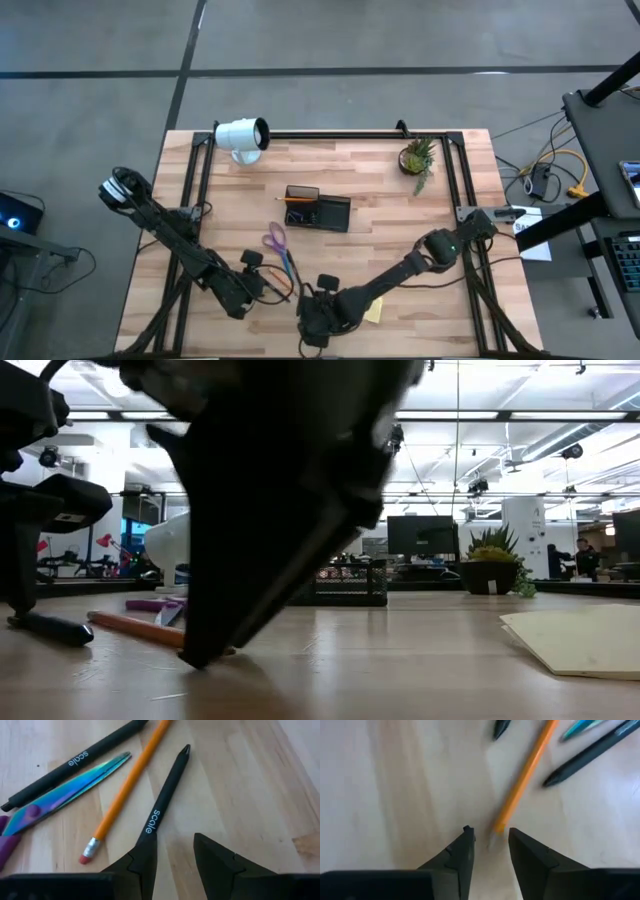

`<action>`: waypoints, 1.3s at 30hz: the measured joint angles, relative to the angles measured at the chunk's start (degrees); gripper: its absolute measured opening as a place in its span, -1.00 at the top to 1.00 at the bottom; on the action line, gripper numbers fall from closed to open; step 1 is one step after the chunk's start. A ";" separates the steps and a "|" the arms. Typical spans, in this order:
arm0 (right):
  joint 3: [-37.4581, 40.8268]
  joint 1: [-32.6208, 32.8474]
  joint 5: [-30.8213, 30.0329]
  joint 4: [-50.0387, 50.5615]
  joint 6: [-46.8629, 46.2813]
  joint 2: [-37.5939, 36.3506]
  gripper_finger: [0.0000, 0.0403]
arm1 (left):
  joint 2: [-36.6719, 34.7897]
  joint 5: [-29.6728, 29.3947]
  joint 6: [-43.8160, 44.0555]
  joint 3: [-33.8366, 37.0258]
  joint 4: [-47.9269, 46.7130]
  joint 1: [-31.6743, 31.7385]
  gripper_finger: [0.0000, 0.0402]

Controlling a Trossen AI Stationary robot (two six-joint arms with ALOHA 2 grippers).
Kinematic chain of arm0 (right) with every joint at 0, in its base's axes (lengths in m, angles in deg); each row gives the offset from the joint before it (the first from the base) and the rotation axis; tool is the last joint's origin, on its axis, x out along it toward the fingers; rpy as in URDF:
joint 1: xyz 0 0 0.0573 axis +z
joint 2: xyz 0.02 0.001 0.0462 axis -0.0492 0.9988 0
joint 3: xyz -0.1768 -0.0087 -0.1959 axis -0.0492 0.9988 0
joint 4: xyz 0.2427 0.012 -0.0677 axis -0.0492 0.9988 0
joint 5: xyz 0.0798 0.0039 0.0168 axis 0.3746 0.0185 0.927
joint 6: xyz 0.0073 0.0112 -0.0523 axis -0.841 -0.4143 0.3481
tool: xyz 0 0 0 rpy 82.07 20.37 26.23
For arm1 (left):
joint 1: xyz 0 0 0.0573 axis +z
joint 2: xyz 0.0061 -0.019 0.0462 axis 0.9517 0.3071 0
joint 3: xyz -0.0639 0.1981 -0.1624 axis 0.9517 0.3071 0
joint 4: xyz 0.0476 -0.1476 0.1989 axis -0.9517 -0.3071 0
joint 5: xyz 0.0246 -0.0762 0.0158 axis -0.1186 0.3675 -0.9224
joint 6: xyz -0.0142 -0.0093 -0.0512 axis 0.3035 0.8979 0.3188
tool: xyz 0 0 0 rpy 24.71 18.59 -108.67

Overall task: Pick and place office supplies into organizer
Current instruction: Put the top yellow pencil into the black desk organizer

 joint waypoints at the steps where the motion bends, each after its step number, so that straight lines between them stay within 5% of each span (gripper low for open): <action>1: 0.00 0.47 -0.01 0.15 -0.09 0.00 0.46 | -0.15 -0.03 -0.01 0.00 -0.06 0.14 0.44; 12: 0.55 1.41 -0.46 0.85 -2.87 -0.15 0.72 | -2.64 -1.10 -0.50 -0.02 -2.57 0.77 0.44; 39: 0.19 -1.23 -3.09 -0.84 -5.71 0.02 0.74 | -4.53 -3.10 -5.83 1.07 -5.89 3.44 0.44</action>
